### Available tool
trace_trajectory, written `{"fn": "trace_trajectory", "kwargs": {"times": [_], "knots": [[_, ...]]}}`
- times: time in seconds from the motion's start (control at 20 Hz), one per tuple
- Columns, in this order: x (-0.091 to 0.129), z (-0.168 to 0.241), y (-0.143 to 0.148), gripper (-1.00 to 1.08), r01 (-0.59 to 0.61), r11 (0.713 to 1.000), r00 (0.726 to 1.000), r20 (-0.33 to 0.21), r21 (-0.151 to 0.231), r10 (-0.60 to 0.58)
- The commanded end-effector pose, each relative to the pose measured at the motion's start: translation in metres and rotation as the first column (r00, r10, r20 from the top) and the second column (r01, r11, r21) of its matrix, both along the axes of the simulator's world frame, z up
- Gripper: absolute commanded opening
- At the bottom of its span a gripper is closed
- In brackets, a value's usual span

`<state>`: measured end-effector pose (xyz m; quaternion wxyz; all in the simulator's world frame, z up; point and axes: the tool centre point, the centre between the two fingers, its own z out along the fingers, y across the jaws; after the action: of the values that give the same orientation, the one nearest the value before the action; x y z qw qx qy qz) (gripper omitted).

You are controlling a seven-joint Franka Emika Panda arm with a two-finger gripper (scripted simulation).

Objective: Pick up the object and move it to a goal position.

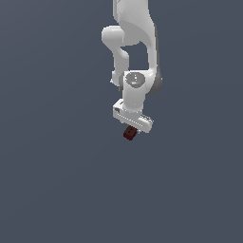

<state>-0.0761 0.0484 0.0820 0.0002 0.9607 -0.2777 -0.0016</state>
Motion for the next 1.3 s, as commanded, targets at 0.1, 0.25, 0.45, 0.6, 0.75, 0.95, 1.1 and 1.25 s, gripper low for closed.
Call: {"fn": "trace_trajectory", "kwargs": {"times": [0.1, 0.25, 0.45, 0.6, 0.75, 0.95, 1.1, 1.25], "knots": [[-0.006, -0.004, 0.005, 1.0, 0.033, 0.999, 0.999, 0.003, 0.0, -0.033], [-0.007, -0.005, 0.006, 1.0, 0.041, 0.999, 0.999, 0.003, -0.001, -0.041], [-0.007, -0.006, 0.006, 1.0, 0.038, 0.999, 0.999, 0.003, -0.001, -0.038], [-0.007, -0.012, 0.006, 1.0, 0.038, 0.999, 0.999, 0.003, -0.001, -0.038], [-0.008, -0.023, 0.006, 1.0, 0.039, 0.999, 0.999, 0.003, -0.001, -0.039], [-0.008, -0.042, 0.006, 1.0, 0.041, 0.999, 0.999, 0.003, -0.001, -0.041], [-0.008, -0.051, 0.006, 1.0, 0.042, 0.999, 0.999, 0.003, -0.001, -0.042], [-0.008, -0.055, 0.006, 1.0, 0.042, 0.999, 0.999, 0.003, -0.001, -0.042]]}}
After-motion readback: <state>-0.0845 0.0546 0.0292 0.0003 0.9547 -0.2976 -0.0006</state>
